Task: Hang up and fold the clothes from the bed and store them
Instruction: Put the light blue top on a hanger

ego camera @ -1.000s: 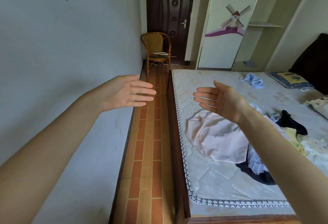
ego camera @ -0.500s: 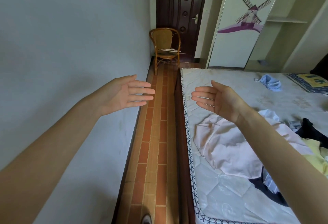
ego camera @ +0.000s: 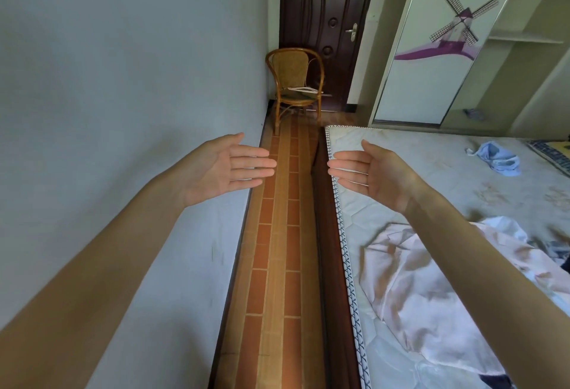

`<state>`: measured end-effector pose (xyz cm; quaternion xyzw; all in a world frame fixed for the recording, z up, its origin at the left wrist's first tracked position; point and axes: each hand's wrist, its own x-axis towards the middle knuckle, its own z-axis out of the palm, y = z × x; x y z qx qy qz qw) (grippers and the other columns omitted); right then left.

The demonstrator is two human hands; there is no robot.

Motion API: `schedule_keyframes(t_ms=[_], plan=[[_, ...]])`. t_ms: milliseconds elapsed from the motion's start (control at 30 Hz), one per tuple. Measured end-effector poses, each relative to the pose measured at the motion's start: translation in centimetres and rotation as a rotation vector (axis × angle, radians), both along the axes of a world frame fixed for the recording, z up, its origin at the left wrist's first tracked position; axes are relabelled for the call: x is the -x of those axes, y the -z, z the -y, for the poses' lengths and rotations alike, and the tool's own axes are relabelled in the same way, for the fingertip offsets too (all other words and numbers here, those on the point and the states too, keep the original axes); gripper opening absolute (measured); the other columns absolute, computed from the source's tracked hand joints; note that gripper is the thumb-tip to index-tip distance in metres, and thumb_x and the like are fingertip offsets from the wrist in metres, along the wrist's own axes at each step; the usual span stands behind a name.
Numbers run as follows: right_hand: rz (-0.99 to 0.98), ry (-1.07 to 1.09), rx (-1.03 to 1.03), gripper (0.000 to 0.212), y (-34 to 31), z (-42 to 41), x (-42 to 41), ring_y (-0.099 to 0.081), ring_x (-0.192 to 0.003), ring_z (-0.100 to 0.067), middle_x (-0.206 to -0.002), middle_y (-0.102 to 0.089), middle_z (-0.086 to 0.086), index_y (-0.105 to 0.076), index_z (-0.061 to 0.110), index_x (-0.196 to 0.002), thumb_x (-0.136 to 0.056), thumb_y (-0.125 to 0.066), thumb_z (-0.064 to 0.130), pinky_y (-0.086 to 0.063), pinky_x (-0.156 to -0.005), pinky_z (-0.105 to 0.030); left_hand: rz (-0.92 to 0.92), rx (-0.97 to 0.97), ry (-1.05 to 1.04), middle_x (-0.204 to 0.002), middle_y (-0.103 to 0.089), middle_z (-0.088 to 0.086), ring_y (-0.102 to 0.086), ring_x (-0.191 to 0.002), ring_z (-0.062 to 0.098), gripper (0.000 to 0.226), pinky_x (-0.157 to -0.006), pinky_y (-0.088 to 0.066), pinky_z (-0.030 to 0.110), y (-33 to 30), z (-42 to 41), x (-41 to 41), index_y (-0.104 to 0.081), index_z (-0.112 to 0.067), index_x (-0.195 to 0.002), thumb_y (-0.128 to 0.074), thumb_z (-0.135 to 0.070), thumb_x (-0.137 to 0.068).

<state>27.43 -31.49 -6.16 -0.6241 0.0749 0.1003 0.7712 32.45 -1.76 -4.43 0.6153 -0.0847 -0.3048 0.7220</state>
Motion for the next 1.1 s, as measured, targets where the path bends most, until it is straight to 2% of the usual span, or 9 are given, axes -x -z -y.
schedule_keyframes(t_ms=[300, 700, 1100], plan=[[-0.037, 0.080, 0.004, 0.049, 1.5, 0.3, -4.9, -0.066, -0.114, -0.025, -0.121, -0.069, -0.013, -0.064, 0.006, -0.118, -0.105, -0.033, 0.040, -0.050, -0.097, -0.035, -0.043, -0.003, 0.047, -0.123, -0.067, 0.012, -0.065, -0.114, 0.026, 0.048, -0.098, -0.049, 0.038, 1.6, -0.2, -7.4, -0.058, -0.005, -0.127, -0.038, -0.040, -0.101], [-0.044, 0.062, 0.057, 0.051, 1.3, 2.0, -12.7, -0.067, -0.113, -0.021, -0.119, -0.071, -0.009, -0.067, 0.009, -0.115, -0.106, -0.029, 0.042, -0.049, -0.099, -0.034, -0.023, 0.000, 0.076, -0.125, -0.067, 0.010, -0.065, -0.115, 0.025, 0.048, -0.098, -0.049, 0.038, 2.4, 1.8, -15.6, -0.057, -0.007, -0.128, -0.037, -0.041, -0.101], [-0.002, 0.044, 0.028, 0.052, -0.3, 10.5, -26.6, -0.065, -0.116, -0.018, -0.123, -0.069, -0.006, -0.064, 0.010, -0.121, -0.106, -0.028, 0.043, -0.047, -0.103, -0.033, -0.003, -0.007, 0.062, -0.126, -0.066, 0.011, -0.064, -0.116, 0.027, 0.048, -0.097, -0.050, 0.039, -0.2, 10.3, -28.5, -0.057, -0.006, -0.129, -0.040, -0.039, -0.098]])
